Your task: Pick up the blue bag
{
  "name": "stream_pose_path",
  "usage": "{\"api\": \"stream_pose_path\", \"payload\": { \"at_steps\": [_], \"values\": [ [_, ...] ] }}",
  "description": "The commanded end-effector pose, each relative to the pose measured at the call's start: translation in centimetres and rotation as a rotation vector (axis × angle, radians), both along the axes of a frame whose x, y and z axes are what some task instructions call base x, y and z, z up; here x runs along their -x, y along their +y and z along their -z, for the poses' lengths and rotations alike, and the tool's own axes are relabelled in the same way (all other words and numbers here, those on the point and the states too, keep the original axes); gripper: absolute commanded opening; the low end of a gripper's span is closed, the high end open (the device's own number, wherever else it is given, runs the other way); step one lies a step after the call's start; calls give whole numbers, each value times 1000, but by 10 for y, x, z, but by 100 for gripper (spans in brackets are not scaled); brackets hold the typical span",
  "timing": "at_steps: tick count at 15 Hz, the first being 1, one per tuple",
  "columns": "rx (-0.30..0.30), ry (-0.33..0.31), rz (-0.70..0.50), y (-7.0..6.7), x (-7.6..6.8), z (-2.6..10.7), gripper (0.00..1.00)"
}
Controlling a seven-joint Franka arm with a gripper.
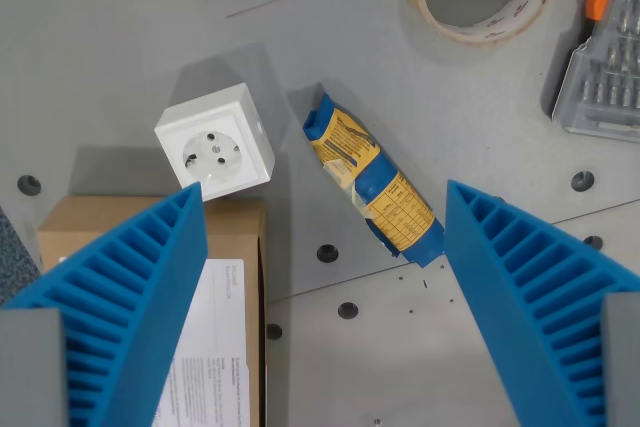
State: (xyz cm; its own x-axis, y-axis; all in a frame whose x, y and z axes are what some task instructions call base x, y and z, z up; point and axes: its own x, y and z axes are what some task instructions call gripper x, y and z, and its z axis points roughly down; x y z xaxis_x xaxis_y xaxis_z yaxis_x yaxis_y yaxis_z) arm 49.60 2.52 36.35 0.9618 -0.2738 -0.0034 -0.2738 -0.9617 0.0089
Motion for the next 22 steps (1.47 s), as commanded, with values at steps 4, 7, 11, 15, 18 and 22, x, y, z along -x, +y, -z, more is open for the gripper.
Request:
{"api": "stream_pose_path", "payload": {
  "at_steps": [4,7,11,15,18,22],
  "values": [
    [0,-4,-3,0,0,-2,100],
    [0,-4,-16,0,1,0,100],
    [1,-9,-52,-1,3,5,100],
    [3,-36,-108,-2,8,15,100],
    [5,-61,-153,-4,13,25,100],
    [11,-75,-219,-8,18,38,100]
  ]
}}
